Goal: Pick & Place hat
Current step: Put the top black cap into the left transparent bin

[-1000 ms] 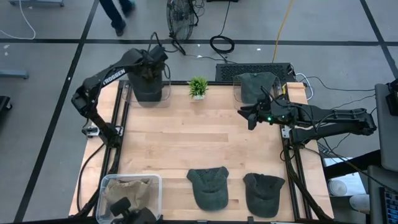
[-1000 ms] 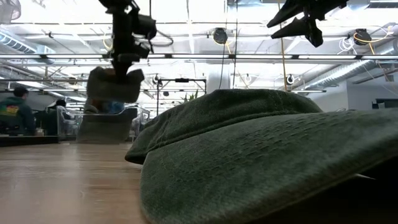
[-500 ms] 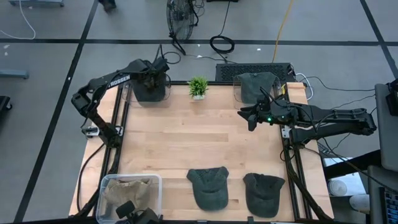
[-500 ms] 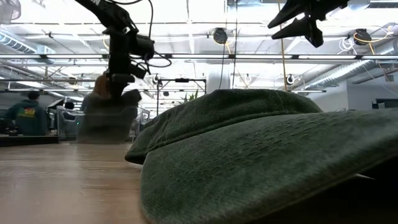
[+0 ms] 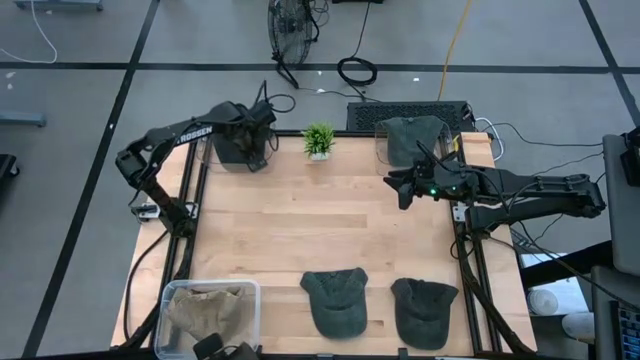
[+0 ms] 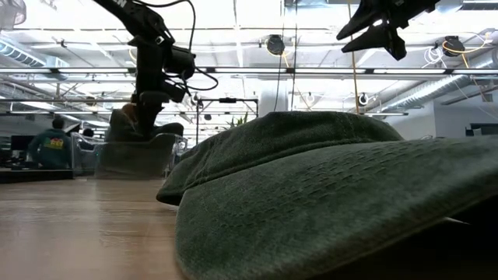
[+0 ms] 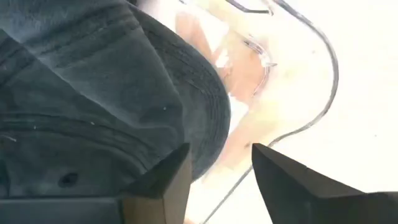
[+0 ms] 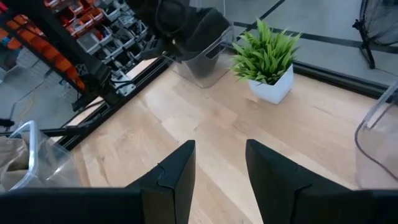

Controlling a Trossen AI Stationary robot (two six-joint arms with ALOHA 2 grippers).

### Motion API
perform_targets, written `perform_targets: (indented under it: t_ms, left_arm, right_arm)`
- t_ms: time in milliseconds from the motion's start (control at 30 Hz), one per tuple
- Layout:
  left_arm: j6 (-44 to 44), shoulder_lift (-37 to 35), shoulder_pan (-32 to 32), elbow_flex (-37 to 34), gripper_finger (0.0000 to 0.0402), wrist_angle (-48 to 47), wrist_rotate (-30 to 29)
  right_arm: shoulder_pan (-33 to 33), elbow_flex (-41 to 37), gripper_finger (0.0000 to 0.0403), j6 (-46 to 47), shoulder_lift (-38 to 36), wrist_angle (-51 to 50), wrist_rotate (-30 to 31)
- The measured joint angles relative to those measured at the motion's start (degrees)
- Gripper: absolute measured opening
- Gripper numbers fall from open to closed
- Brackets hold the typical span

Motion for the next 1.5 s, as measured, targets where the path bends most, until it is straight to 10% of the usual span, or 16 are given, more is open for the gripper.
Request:
perform_targets:
  t_ms: [533,1500]
  left_arm:
    - [-0.5,-6.7,1.5,0.1,0.0142,-0.6,-11.0]
    - [1.2,-6.6,10.1,2.2,0.0016,-3.7,-3.7]
  right_arm:
    - [0.0,0.0,0.0130,1.0,0.0,0.0,0.7]
    - [3.3,0.0,0.0130,10.6,-0.2,0.7,0.6]
